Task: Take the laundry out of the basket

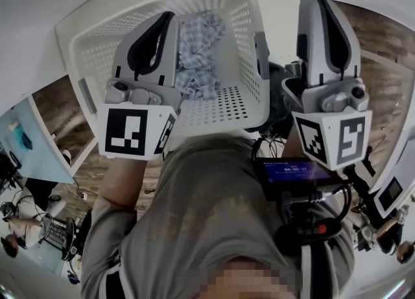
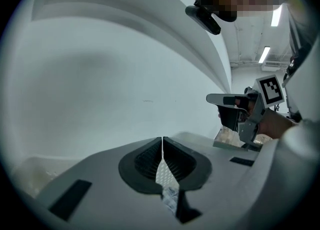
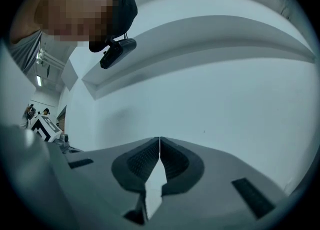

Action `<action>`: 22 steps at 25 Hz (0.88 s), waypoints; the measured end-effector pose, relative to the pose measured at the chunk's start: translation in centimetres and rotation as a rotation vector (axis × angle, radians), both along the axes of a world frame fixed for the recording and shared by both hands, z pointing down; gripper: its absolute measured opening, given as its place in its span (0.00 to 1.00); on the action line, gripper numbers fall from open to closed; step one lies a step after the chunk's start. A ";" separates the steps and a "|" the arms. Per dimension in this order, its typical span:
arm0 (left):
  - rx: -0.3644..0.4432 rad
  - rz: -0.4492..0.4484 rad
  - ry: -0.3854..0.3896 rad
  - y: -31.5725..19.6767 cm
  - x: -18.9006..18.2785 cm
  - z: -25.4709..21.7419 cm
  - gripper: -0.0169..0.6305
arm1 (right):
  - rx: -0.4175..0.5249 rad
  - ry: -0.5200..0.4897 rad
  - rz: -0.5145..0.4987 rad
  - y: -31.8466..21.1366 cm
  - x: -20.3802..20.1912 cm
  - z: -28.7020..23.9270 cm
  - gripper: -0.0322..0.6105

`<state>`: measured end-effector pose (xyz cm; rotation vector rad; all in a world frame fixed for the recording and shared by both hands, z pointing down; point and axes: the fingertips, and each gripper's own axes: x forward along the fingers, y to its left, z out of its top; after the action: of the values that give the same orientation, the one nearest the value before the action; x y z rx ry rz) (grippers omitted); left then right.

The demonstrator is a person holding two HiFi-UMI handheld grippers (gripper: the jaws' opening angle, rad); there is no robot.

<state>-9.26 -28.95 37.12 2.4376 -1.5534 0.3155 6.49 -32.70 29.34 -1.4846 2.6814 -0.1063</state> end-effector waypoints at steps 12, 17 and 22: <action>-0.281 0.149 -0.112 0.3 2.6 9.1 0.25 | -0.084 -0.007 -0.004 -2.8 -0.2 3.8 0.06; -0.372 0.192 -0.143 0.4 3.2 12.5 0.34 | -0.123 -0.014 0.005 -3.8 0.0 5.8 0.06; -0.452 0.245 -0.179 1.5 4.0 15.1 0.43 | -0.153 -0.021 0.008 -4.2 0.0 6.9 0.06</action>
<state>-5.30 -27.42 52.19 2.2754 -1.0866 0.8482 6.54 -36.92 36.24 -1.5246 2.7045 -0.3314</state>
